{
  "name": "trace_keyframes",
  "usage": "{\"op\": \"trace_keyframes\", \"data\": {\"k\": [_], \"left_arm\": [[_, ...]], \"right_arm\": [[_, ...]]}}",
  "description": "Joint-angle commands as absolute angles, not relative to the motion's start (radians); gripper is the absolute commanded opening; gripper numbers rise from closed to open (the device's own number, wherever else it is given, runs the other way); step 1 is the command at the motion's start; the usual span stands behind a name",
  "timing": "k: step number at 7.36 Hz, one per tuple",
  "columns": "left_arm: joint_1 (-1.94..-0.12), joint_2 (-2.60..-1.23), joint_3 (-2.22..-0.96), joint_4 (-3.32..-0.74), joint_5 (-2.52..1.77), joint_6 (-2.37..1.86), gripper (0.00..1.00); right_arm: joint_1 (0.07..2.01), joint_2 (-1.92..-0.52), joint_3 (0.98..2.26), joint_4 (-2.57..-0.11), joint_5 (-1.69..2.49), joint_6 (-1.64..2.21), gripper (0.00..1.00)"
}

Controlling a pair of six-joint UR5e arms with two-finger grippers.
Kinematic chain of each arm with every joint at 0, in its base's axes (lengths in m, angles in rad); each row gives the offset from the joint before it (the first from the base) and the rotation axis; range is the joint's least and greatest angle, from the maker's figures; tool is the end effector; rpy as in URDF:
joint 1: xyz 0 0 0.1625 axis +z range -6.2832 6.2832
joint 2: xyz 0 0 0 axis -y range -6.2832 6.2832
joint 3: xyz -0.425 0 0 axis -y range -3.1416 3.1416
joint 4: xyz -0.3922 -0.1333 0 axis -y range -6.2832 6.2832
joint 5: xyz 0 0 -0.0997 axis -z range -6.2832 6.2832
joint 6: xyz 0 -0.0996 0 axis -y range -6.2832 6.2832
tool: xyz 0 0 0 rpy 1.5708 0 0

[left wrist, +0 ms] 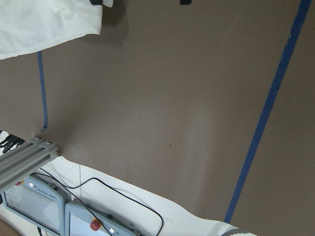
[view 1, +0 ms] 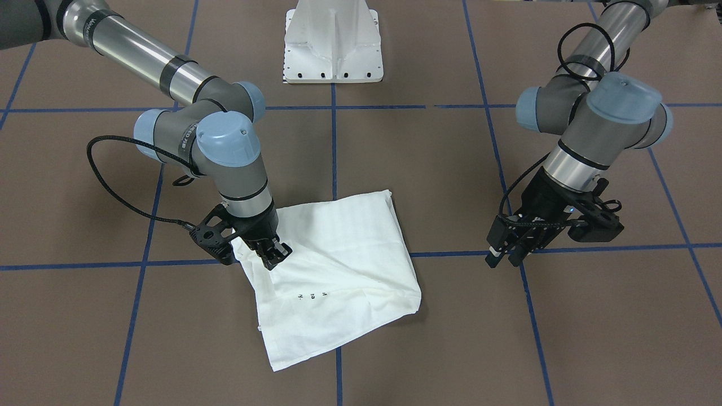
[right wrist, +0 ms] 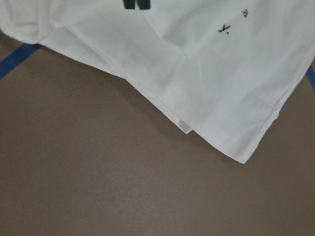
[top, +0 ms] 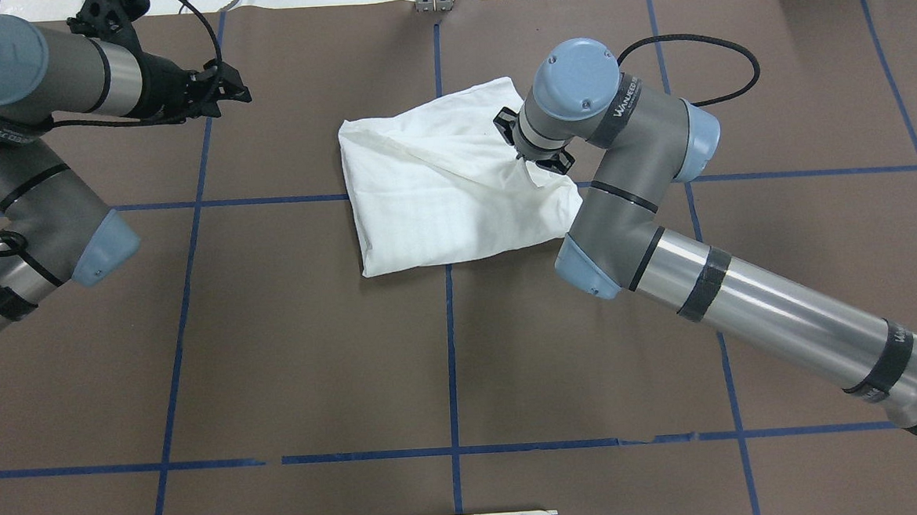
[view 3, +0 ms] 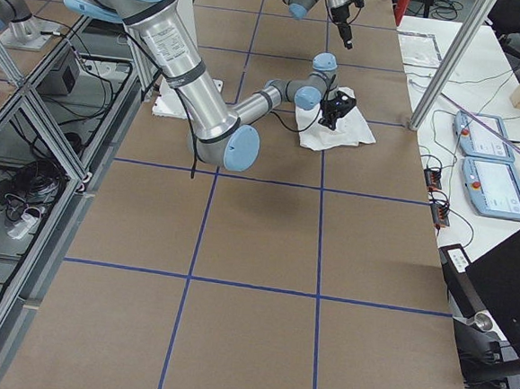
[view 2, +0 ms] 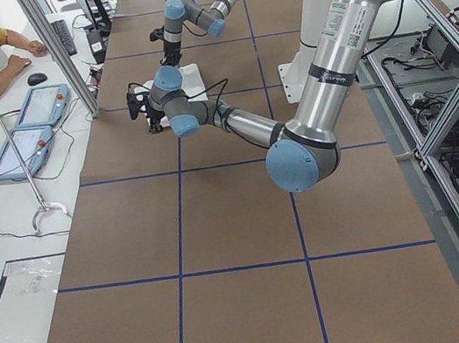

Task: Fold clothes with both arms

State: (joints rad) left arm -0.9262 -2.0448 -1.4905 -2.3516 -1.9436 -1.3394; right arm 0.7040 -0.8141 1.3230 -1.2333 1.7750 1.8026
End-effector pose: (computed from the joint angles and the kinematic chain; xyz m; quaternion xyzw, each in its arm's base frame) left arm 0.3312 -0.6020 0.3340 0.1687 0.5402 -0.1820 0.8041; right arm -0.5163 -0.5868 0.2704 0.0052 -0.4189 0.3717 0.8284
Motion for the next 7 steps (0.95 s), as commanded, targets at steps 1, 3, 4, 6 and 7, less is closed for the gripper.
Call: {"op": "trace_keyframes", "data": {"k": [1, 3, 4, 6, 7], "left_arm": [[-0.927, -2.045, -1.491, -2.353, -1.944, -1.342, 0.61], [-0.927, -2.045, -1.491, -2.353, -1.944, -1.344, 0.61], [-0.927, -2.045, -1.491, -2.353, -1.944, -1.342, 0.61], [-0.927, -2.045, -1.491, -2.353, -1.944, -1.339, 0.61], [-0.927, -2.043, -1.491, -2.353, -1.944, -1.341, 0.61]], "right_arm": [[0.767, -0.786, 1.318, -1.235, 1.785, 1.769, 0.00], [0.801, -0.715, 1.211, -1.227, 1.779, 1.746, 0.00], [0.802, -0.643, 1.106, -1.223, 1.752, 1.740, 0.00], [0.802, -0.618, 1.005, -1.154, 1.714, 1.720, 0.00], [0.802, -0.618, 0.967, -1.122, 1.709, 1.714, 0.35]]}}
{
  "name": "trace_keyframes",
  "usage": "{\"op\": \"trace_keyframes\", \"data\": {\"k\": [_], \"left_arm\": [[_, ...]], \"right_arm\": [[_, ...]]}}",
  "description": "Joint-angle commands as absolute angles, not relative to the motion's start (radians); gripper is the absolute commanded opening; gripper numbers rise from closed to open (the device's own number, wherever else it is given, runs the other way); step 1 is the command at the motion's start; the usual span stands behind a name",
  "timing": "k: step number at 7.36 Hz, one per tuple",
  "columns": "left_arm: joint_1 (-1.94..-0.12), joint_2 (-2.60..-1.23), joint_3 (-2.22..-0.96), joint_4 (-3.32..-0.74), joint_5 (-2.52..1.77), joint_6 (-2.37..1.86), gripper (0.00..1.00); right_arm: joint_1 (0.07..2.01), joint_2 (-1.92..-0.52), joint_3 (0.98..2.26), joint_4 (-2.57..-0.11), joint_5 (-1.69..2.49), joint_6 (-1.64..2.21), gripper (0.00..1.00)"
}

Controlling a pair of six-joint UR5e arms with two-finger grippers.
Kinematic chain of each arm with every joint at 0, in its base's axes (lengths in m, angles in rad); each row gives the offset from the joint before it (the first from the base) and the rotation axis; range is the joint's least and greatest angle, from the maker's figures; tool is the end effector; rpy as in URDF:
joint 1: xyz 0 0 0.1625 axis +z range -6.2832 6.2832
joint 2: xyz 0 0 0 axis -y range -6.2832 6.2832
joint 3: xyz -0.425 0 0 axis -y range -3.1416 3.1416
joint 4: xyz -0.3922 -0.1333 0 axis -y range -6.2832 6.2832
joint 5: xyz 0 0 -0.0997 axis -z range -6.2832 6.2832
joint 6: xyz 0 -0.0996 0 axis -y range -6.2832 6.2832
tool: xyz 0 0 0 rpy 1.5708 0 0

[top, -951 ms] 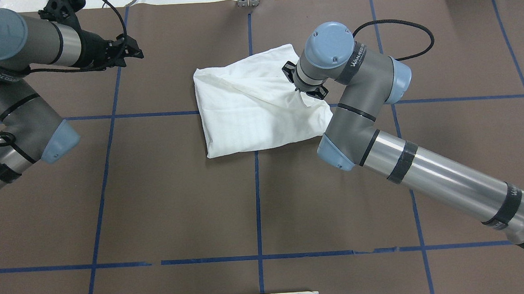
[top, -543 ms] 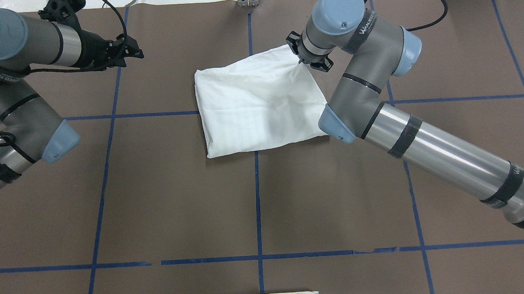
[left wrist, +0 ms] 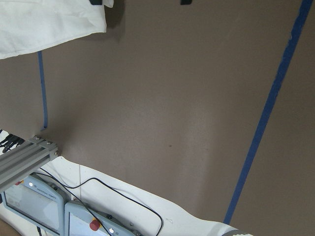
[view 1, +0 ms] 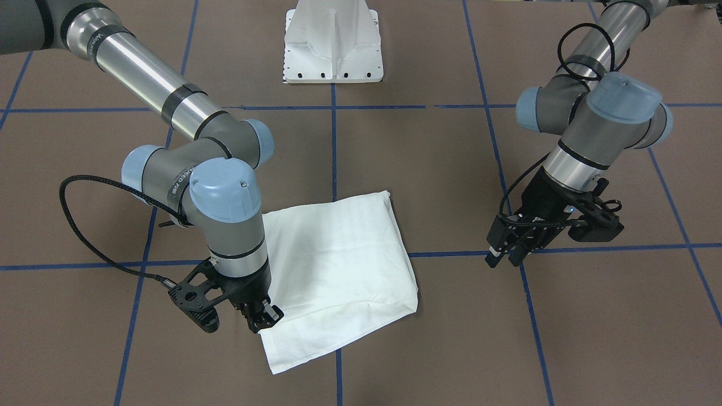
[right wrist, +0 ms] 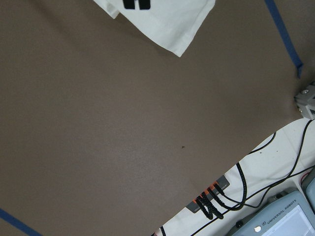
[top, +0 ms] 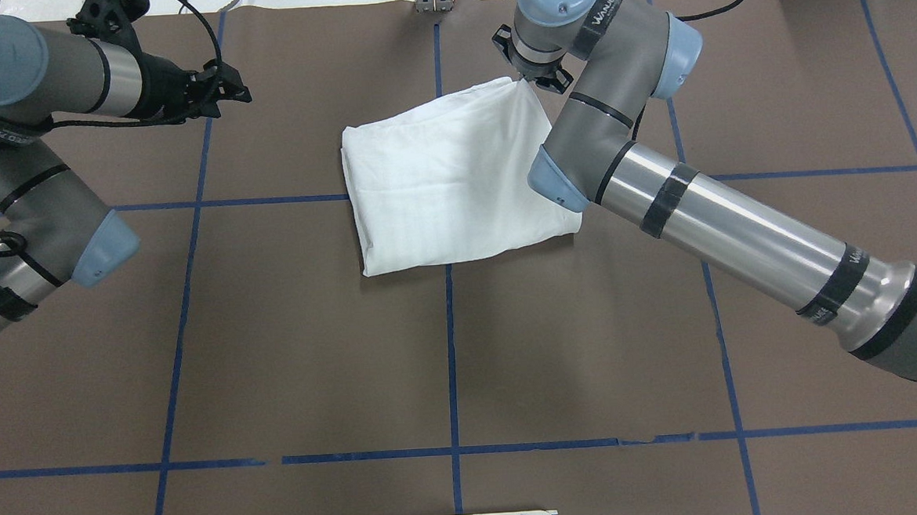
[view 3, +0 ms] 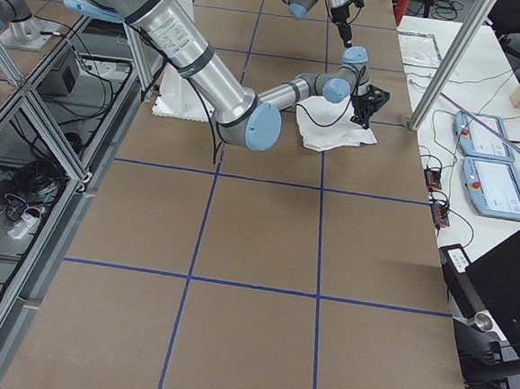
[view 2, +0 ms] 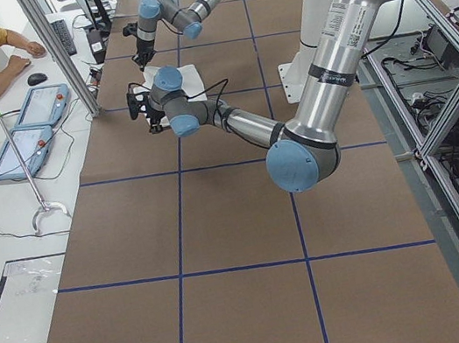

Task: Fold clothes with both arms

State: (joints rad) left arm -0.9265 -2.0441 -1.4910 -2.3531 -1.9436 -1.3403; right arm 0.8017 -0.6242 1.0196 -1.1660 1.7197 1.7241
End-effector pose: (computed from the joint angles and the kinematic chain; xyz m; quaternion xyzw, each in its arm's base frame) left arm 0.3308 -0.6019 0.3341 0.1689 0.5406 -0.1822 0.8037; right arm -0.5039 -0.6910 0.2569 0.0588 -0.3900 0.3964 0.8291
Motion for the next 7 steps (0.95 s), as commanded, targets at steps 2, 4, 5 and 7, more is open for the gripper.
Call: {"op": "trace_keyframes", "data": {"k": [2, 4, 5, 7], "left_arm": [[-0.928, -2.043, -1.493, -2.352, -1.944, -1.341, 0.61], [-0.928, -2.043, -1.493, -2.350, -1.950, -1.336, 0.61], [-0.930, -2.040, -1.502, -2.346, -1.953, -1.316, 0.59], [-0.936, -1.985, -1.529, -2.324, -1.956, -1.040, 0.59]], "right_arm": [[0.816, -0.620, 0.947, -1.114, 1.707, 1.657, 0.99], [0.885, -0.652, 0.948, -1.114, 1.753, 1.532, 0.99], [0.940, -0.688, 0.956, -1.115, 1.837, 1.426, 0.99], [1.009, -0.861, 1.099, -1.126, 1.992, 1.231, 0.99]]}}
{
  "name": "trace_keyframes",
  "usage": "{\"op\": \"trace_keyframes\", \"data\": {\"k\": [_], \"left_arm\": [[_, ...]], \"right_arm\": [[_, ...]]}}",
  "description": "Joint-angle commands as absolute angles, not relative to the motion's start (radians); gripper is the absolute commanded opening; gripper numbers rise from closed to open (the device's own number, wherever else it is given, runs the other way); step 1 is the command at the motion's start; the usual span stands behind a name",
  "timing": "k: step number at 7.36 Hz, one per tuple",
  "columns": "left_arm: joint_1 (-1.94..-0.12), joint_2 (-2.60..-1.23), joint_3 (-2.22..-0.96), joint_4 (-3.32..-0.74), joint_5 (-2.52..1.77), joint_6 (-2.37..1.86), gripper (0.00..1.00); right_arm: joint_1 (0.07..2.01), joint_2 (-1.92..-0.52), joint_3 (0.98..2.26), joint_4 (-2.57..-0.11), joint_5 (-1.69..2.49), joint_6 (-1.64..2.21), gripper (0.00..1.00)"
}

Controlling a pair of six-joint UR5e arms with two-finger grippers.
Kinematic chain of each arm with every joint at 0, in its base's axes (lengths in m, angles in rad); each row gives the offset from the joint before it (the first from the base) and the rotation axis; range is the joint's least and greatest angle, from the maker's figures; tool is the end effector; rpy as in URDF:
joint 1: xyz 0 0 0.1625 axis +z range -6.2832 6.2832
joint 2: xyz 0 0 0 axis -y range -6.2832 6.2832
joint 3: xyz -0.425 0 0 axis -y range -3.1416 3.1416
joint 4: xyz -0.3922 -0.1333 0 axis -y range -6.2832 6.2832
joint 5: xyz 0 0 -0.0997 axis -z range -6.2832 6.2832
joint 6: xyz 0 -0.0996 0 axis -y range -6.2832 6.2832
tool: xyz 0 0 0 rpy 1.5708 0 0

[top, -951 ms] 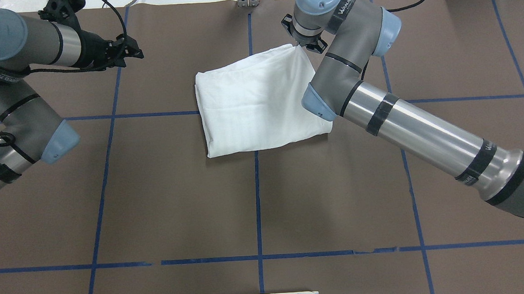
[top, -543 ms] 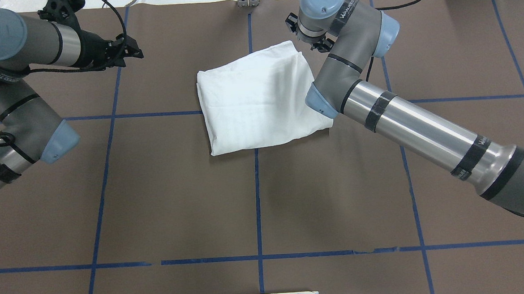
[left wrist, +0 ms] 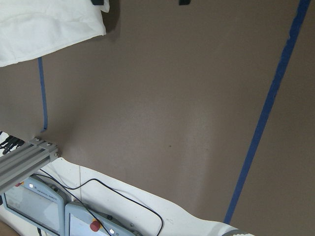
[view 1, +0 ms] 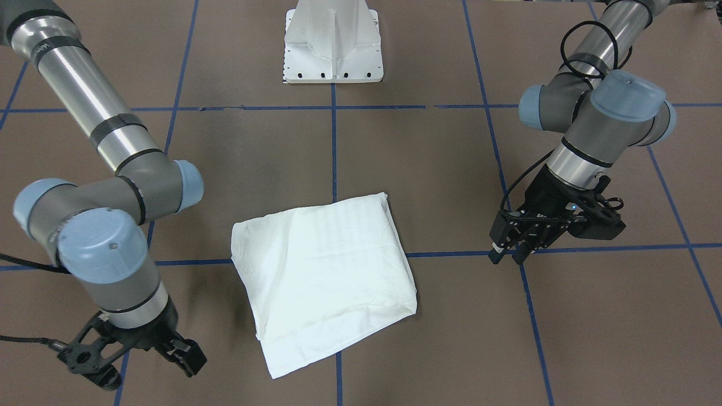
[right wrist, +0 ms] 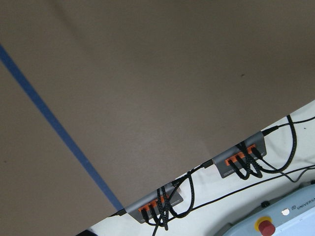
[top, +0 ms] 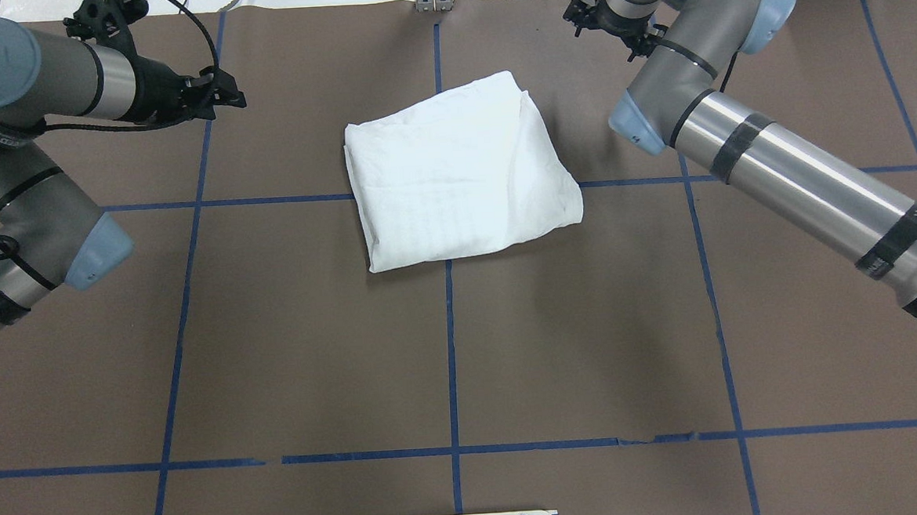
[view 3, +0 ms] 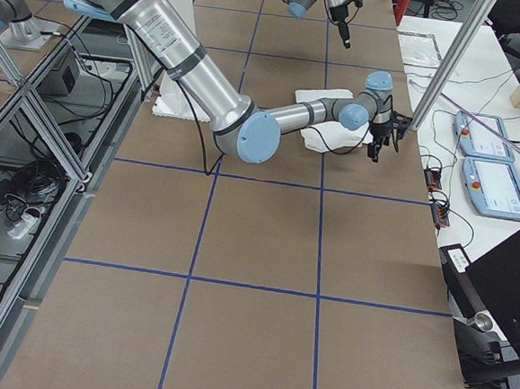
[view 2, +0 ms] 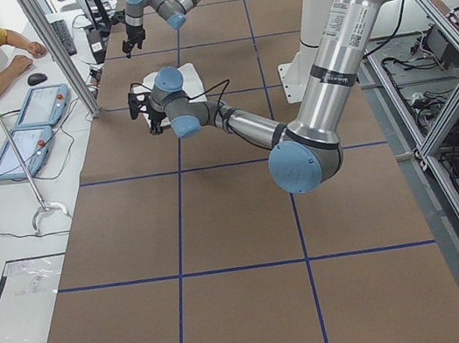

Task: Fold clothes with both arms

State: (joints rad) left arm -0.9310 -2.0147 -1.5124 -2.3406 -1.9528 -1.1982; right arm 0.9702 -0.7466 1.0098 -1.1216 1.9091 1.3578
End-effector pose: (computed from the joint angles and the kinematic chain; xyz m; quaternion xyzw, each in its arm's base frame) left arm 0.3233 -0.5955 0.3449 0.1988 0.5227 -0.1270 0.8192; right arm -0.3850 -0.7393 0.3550 0.0607 -0.3733 0.2869 0.8801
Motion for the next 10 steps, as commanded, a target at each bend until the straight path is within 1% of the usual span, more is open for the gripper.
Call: {"op": "trace_keyframes", "data": {"k": [1, 3, 4, 5, 6, 7, 8, 9, 10], "left_arm": [[-0.966, -1.959, -1.529, -2.316, -2.010, -0.887, 0.59], [-1.101, -1.873, -1.519, -2.303, -2.117, -0.594, 0.59], [-1.152, -1.867, -1.514, -2.187, -2.111, -0.440, 0.59], [-1.196, -1.865, -1.514, -2.090, -2.109, -0.311, 0.62], [-1.242, -1.808, -1.517, -2.076, -2.123, -0.255, 0.87], [-1.265, -1.772, -1.532, -2.079, -2.141, -0.244, 0.91], [-1.282, -1.714, -1.567, -2.077, -2.257, -0.244, 0.91], [-1.339, -1.694, -1.572, -2.077, -2.313, -0.232, 0.92], [-1.392, -1.672, -1.572, -2.074, -2.321, -0.139, 0.99]], "right_arm": [[1.046, -0.953, 1.147, -1.127, 2.038, 1.097, 0.99], [1.165, -1.104, 1.192, -1.121, 2.225, 0.807, 0.99], [1.227, -1.193, 1.247, -1.124, 2.273, 0.687, 0.99], [1.261, -1.271, 1.308, -1.127, 2.301, 0.604, 0.99], [1.281, -1.313, 1.345, -1.127, 2.350, 0.580, 0.99], [1.287, -1.374, 1.408, -1.127, 2.370, 0.580, 0.99], [1.284, -1.456, 1.508, -1.127, 2.370, 0.578, 0.99], [1.258, -1.541, 1.585, -1.127, 2.370, 0.571, 0.99], [1.258, -1.566, 1.592, -1.129, 2.370, 0.498, 1.00]]}}
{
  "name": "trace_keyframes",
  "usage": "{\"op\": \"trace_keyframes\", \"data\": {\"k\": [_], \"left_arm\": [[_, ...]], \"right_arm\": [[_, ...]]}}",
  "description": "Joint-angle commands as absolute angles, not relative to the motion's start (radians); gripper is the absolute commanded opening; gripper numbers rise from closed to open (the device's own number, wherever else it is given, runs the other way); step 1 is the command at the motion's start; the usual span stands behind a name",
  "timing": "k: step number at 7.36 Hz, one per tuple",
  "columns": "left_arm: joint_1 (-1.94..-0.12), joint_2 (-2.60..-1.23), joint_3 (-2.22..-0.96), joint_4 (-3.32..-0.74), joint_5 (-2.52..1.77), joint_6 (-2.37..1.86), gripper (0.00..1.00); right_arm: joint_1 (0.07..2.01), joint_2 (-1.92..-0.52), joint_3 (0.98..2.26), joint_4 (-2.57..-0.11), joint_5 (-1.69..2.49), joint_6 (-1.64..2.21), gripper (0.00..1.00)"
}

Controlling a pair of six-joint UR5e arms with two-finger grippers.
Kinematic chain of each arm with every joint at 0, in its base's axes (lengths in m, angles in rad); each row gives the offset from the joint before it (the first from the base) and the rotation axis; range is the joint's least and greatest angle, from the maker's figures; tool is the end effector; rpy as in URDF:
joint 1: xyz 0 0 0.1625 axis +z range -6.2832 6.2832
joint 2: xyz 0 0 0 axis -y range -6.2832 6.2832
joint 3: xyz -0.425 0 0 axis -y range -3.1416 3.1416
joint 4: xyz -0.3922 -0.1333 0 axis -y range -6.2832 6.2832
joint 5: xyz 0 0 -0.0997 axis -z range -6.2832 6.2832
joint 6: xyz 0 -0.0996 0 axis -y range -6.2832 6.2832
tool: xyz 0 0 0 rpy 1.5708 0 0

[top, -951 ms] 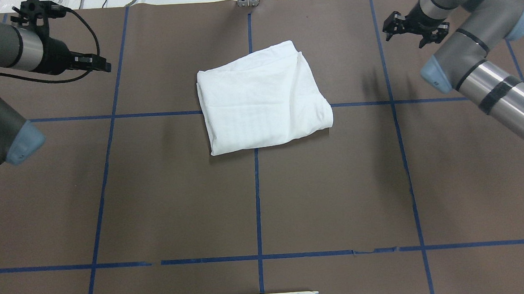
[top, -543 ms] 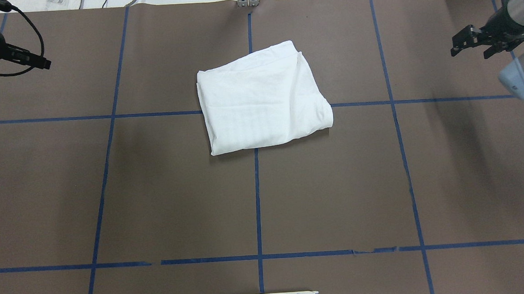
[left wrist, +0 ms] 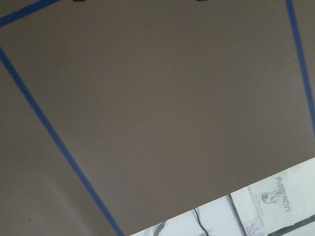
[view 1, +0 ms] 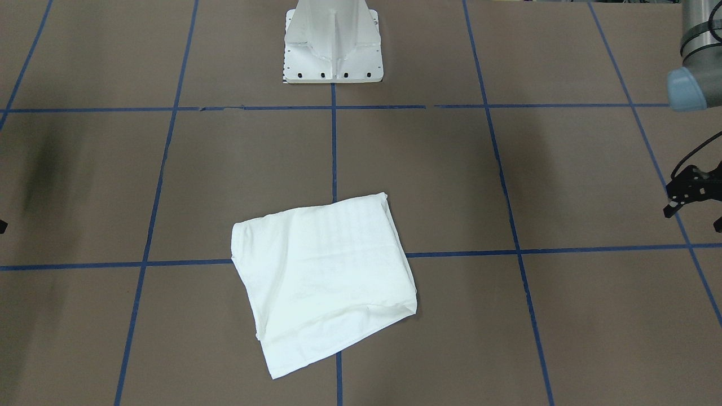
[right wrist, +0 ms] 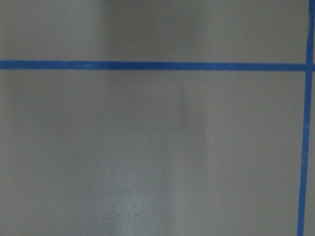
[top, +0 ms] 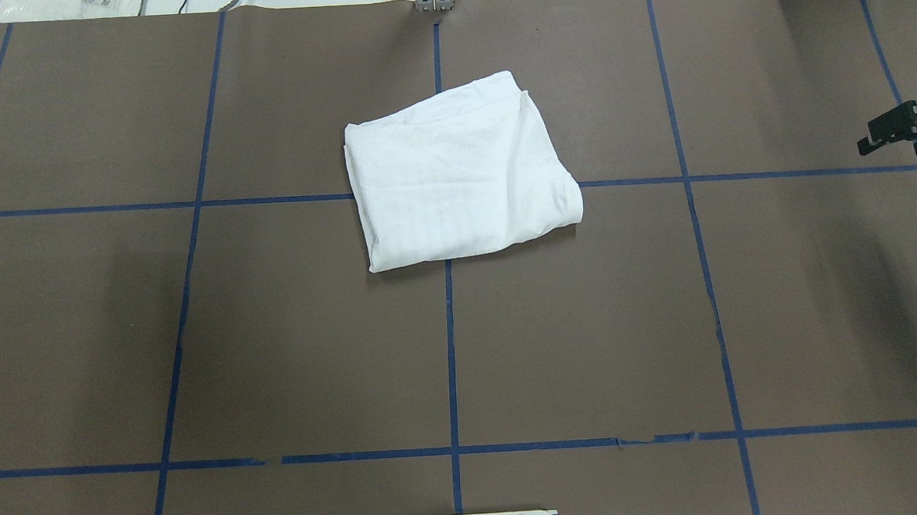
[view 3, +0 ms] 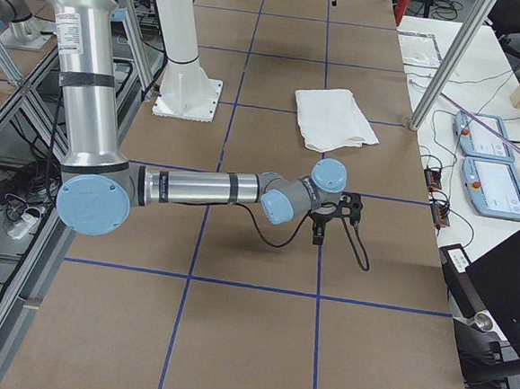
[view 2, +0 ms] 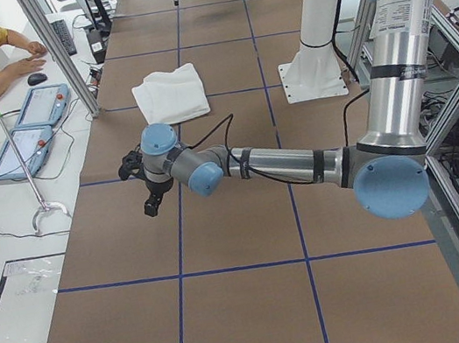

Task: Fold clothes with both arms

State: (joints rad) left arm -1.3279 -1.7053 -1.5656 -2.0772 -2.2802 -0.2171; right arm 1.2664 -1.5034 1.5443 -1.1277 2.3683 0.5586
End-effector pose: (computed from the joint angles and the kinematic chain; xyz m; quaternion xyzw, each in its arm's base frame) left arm 0.0709 -0.5707 0.5347 0.2101 0.3880 0.1200 0.8893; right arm -0.1030 -0.5348 0.5857 0.0429 -0.4348 0.0211 0.8993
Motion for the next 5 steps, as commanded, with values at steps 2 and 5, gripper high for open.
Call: {"op": "trace_keyframes", "data": {"k": [2, 5], "left_arm": [[-1.462, -1.667, -1.578, -2.015, -2.321, -0.020, 0.99], [-1.485, -1.612, -1.601, -1.990, -2.321, 0.003, 0.99]], "right_arm": [[1.299, -1.563, 1.603, -1.286, 2.367, 0.300, 1.00], [1.389, -1.513, 1.734, -1.631, 2.367, 0.097, 1.00]]}}
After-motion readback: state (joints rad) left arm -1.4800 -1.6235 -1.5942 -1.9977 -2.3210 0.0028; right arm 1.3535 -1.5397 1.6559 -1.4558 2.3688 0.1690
